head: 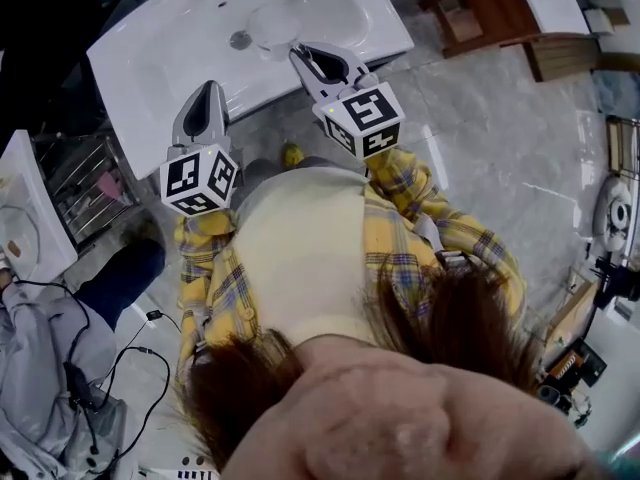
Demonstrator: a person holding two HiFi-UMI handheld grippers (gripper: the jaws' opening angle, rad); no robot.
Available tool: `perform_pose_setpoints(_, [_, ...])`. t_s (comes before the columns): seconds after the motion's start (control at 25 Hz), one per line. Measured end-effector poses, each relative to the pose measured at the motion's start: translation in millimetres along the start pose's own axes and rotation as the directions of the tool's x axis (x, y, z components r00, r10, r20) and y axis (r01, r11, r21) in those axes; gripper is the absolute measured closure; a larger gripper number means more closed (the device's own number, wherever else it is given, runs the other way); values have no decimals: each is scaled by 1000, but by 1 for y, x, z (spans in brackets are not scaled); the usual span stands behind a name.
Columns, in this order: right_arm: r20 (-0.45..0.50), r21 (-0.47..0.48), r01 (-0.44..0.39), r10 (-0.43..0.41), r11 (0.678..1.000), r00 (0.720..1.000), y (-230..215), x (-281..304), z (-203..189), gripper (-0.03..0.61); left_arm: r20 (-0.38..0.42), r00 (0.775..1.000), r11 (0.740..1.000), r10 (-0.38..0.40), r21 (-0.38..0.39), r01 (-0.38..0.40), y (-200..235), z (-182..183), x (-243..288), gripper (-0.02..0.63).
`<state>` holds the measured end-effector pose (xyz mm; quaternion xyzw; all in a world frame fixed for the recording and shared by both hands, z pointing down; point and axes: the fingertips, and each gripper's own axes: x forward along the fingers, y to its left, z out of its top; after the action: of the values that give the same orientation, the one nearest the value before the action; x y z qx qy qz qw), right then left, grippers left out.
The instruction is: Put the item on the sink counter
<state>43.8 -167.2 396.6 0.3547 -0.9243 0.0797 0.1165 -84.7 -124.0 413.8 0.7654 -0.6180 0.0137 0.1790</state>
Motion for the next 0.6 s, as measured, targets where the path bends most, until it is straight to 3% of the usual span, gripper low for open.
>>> perform_pose_setpoints(0.4, [7,18,47,-47,999,999,-38,25,0,543,-58,998,1000,26,6,-26,7,-3,21,609])
perform_pose_setpoints(0.6, [-2,13,74,-74,997,997,-57,43,2,543,-50,999,1000,9,4,-8,13,6,47,609])
